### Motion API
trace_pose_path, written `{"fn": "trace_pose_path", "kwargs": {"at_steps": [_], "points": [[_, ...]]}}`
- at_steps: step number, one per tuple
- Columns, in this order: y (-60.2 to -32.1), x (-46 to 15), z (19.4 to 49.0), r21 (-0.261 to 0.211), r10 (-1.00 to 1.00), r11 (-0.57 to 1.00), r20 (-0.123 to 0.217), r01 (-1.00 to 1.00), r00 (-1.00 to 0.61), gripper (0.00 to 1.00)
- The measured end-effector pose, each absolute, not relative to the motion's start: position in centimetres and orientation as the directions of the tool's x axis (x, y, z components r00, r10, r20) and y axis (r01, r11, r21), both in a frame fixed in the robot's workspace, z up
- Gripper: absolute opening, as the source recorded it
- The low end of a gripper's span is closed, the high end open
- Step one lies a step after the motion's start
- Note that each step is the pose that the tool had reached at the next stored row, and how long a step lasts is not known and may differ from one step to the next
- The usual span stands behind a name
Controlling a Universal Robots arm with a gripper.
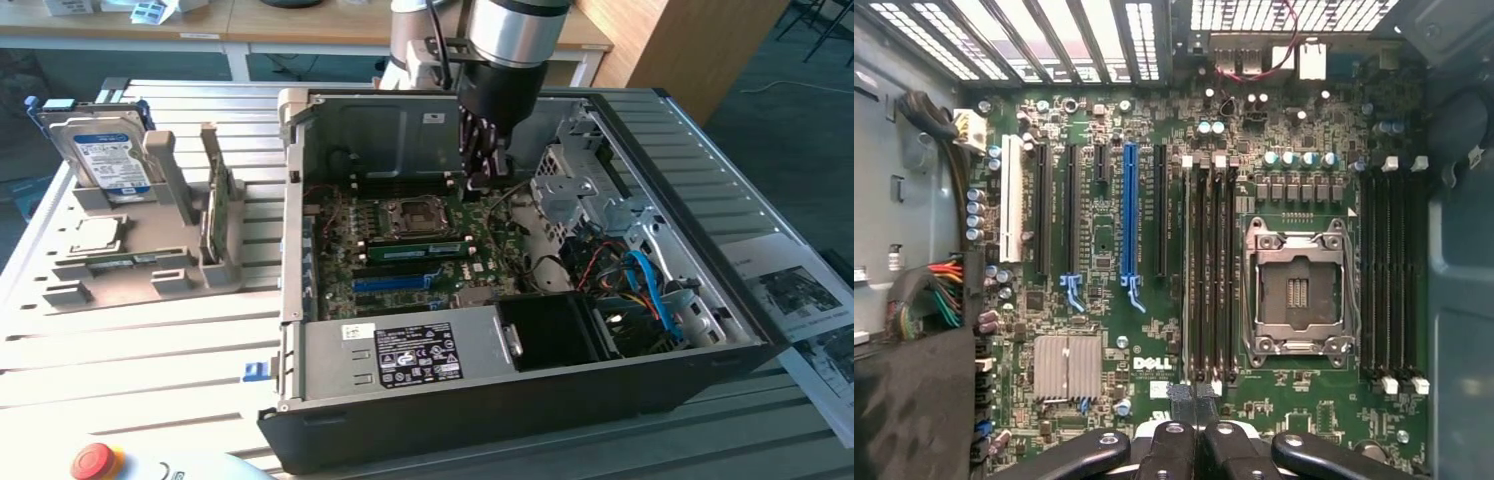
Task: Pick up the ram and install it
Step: 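Press down the ram until it locks into place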
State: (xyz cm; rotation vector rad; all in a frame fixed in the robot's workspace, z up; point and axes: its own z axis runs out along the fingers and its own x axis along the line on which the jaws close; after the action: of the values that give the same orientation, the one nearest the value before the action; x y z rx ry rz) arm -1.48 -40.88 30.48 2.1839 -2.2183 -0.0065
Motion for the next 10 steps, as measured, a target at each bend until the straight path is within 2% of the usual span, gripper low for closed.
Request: {"fn": "trace_pose_path", "kwargs": {"at_steps": [10], "points": [[-40.9,-1.5,29.2,0.023,-1.0,0.016,0.018,-1.0,-0.015,0.1]]}}
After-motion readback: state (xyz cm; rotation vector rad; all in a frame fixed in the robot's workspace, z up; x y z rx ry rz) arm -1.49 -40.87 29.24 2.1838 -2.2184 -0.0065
